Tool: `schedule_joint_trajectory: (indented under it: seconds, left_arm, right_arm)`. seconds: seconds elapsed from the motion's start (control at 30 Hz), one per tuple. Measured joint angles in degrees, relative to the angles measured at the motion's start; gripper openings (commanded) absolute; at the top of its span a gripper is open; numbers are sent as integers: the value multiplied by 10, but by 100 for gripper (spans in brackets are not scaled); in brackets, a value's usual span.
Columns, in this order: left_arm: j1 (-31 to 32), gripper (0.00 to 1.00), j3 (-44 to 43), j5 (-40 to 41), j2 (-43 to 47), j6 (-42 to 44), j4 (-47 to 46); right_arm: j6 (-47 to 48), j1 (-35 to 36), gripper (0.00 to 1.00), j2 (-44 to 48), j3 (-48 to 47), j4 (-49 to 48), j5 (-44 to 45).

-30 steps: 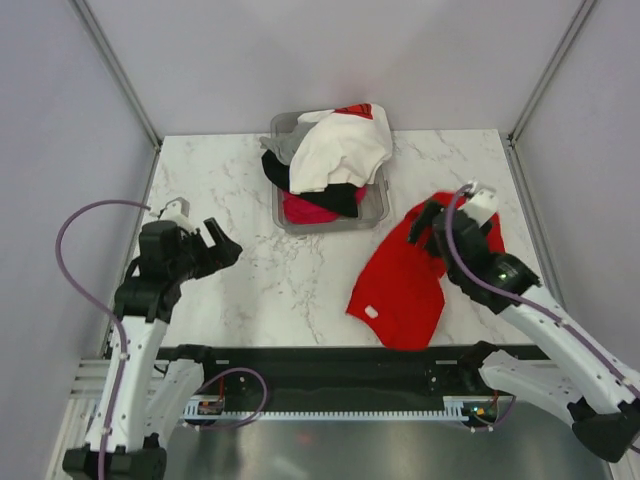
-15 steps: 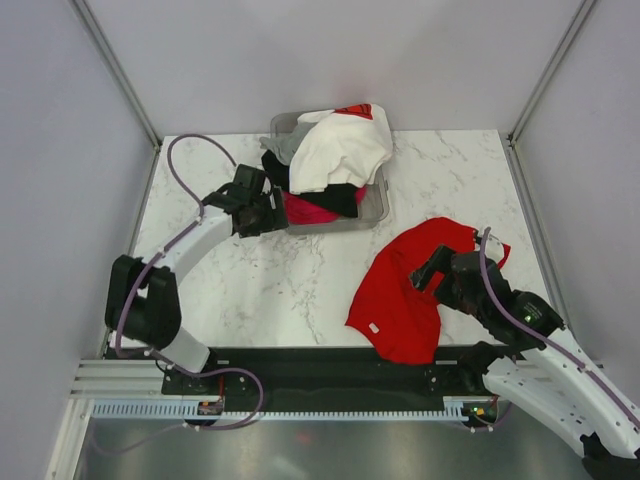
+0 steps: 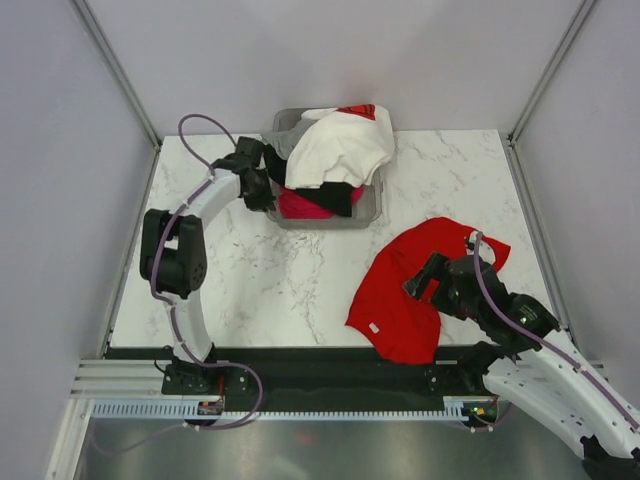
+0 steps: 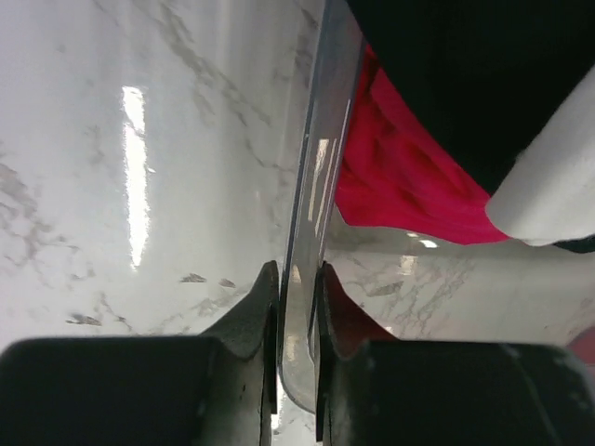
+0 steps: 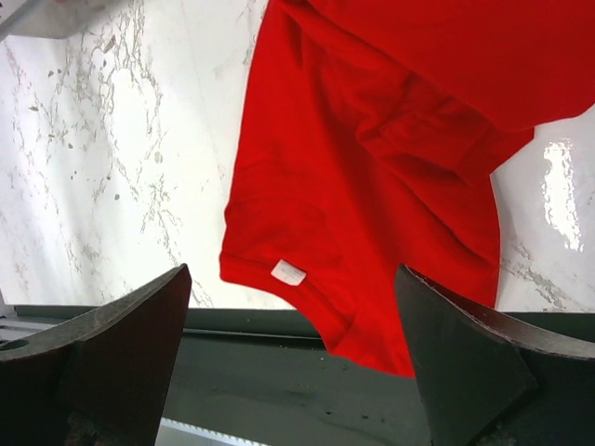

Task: Fold and stack the t-shirts
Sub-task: Flatten the tshirt out

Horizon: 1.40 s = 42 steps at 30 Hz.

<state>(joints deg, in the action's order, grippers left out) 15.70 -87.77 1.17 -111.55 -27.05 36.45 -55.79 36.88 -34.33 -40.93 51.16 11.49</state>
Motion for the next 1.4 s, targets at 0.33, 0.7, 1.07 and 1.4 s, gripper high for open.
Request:
schedule_joint_trajectory:
  seconds: [0.33, 0.7, 1.07, 1.4]
  left_arm:
    - [-265, 2, -30, -125, -4, 82, 77]
    - [-466, 54, -258, -68, -105, 62, 248]
    - [-254, 94, -242, 63, 99, -18, 200]
    - [-31, 82, -274, -31, -45, -3, 91]
  right_arm:
    - [2, 0, 98, -2, 5, -23, -33]
    - [24, 0, 98, -22, 11, -31, -57]
    - [23, 4, 98, -36, 22, -57, -70]
    - [27, 4, 98, -33, -14, 8, -21]
